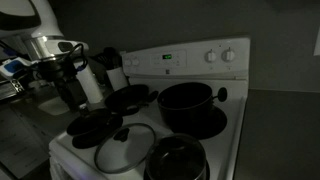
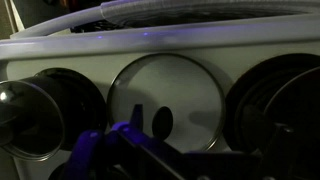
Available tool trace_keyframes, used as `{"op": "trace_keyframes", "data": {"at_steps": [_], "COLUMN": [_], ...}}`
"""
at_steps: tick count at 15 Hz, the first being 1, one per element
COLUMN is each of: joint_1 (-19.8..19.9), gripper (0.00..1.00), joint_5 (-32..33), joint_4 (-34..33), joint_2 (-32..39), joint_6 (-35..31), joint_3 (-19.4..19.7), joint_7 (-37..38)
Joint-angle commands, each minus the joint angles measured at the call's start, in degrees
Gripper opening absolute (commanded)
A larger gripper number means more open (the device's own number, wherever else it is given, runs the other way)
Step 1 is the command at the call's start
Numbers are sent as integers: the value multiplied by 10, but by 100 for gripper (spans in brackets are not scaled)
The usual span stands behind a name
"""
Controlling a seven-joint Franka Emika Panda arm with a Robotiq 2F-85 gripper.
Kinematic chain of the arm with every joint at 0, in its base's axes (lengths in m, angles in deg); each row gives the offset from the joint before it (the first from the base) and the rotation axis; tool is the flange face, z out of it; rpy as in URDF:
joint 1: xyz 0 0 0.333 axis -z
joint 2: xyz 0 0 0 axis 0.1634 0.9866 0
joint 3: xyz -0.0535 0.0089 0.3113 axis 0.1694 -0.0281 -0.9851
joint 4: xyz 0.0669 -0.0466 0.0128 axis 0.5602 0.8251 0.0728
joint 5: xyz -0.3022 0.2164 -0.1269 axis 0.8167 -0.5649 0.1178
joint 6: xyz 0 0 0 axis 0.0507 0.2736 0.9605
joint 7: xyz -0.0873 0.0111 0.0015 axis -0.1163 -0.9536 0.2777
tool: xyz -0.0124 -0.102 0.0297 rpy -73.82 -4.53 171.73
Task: Push the button on the left side of the stove
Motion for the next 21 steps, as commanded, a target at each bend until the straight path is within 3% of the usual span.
{"op": "trace_keyframes", "data": {"at_steps": [1, 5, 11, 16, 21], "joint_1": [-7, -11, -9, -14, -29], "gripper": [100, 100, 100, 100, 100], "joint_5": [3, 5, 15, 34, 34], "joint_4": [-1, -8, -48, -132, -241], "joint_2": [1, 19, 91, 186, 275], "joint_6": [1, -45, -165, -243, -249], "joint_3": [6, 3, 14, 28, 38], "joint_7": [3, -2, -34, -82, -140]}}
